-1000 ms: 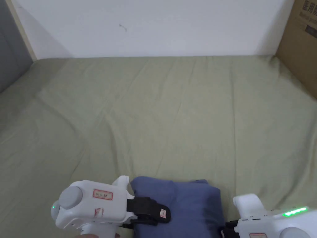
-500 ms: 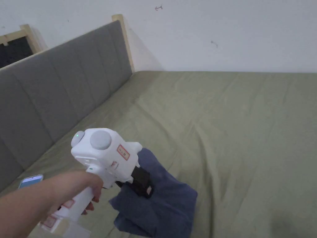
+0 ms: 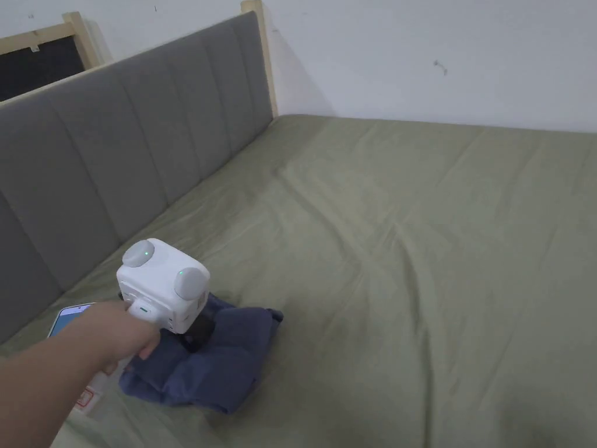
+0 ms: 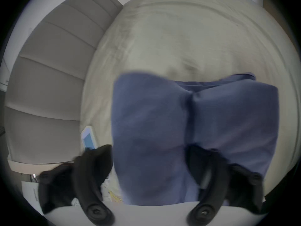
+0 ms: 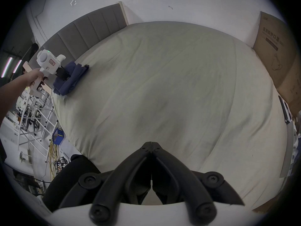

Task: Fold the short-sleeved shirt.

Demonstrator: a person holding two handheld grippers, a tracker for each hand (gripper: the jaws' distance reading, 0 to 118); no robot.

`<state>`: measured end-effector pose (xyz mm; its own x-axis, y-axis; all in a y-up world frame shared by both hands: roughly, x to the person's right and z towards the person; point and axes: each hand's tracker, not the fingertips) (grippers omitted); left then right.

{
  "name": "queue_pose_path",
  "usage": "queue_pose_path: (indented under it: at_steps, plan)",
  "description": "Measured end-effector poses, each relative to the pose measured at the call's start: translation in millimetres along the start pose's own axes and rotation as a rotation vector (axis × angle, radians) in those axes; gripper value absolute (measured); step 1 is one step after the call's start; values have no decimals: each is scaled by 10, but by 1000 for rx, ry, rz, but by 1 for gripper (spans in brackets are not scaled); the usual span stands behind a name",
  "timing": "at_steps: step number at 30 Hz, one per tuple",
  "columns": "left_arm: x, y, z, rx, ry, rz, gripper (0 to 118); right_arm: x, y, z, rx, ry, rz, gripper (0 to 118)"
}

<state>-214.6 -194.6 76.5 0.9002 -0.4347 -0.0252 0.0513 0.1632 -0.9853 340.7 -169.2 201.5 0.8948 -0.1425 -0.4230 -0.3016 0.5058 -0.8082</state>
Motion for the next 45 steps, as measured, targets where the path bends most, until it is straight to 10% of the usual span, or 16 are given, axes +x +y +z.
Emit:
queue_pose_path:
  at_steps: [5, 10, 12, 14, 15, 27, 37, 45]
  plan:
    - [-282, -107, 246, 74, 61, 91, 110, -20, -40, 87, 26, -8, -9, 0]
    - [-215, -276, 703, 163, -197, 269, 108, 78, -147, 291, 97, -54, -23, 0]
    - [29, -383, 879, 196, -447, 337, 79, 127, -190, 427, 154, -65, -37, 0]
    - [470, -530, 1110, 287, -582, 352, 10, 184, -236, 595, 220, -72, -64, 0]
    - [679, -597, 1240, 340, -606, 336, 3, 210, -254, 670, 250, -77, -75, 0]
    - [2175, -1441, 3319, 1064, -822, 314, 0, 392, -382, 2089, 609, -192, -170, 0]
    - [2356, -2043, 3932, 1463, -403, 314, 0, 20, -694, 2795, 1207, -442, -74, 0]
    - [2382, -2030, 3688, 1456, -288, 377, 0, 247, -892, 2293, 1154, -531, -51, 0]
